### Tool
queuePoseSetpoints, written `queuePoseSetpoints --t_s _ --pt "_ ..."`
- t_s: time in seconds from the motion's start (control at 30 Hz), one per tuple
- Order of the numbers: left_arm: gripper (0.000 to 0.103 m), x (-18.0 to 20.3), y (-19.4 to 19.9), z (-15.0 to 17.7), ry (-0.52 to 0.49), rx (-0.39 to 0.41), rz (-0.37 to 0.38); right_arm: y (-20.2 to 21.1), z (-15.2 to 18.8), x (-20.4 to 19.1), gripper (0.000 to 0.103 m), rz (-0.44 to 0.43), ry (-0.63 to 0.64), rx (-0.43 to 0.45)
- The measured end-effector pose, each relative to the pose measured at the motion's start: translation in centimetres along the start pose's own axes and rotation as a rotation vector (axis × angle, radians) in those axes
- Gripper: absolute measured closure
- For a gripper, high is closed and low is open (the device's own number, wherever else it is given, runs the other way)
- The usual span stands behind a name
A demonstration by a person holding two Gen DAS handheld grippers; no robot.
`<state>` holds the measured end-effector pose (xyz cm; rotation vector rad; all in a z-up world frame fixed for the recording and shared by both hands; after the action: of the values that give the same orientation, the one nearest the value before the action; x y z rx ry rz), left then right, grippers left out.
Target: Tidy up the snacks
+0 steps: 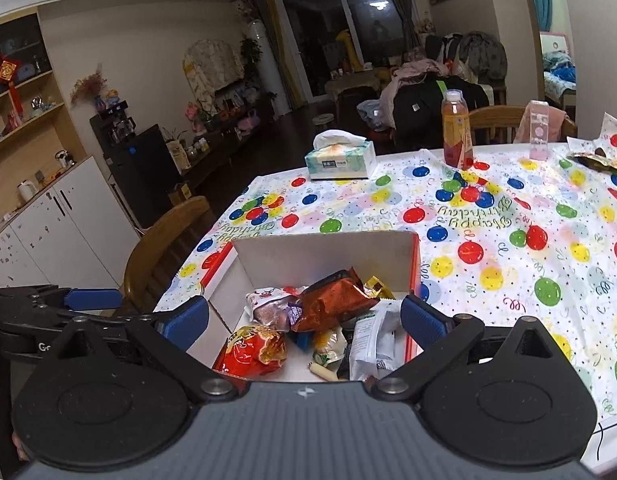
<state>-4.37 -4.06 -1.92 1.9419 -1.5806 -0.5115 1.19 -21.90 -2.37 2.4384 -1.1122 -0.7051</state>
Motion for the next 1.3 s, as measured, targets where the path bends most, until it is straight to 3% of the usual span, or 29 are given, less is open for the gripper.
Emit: queuePoseSetpoints --t_s 0.87,1.3 --pt "0.000 0.66 -0.18 0.16 0.009 -0.009 0.004 0.68 -0.22 0.41 0.000 0.049 0.001 0.031" --pt "0.000 0.87 -0.60 -0.04 0.004 0.001 0.023 0.22 0.02 0.91 0.000 0.068 -0.007 0.006"
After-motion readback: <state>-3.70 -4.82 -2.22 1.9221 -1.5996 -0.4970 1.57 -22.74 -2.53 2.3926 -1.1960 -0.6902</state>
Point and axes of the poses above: each gripper's, at about its wrist camera, not at the fingertips, and y roughly against the way its jaws point, x to its right, z to its underside, the point moved 5 cm from there along -y, roughly the way its jaws point, and after that the axes turned 3 degrees about x, right-handed, at the moved point
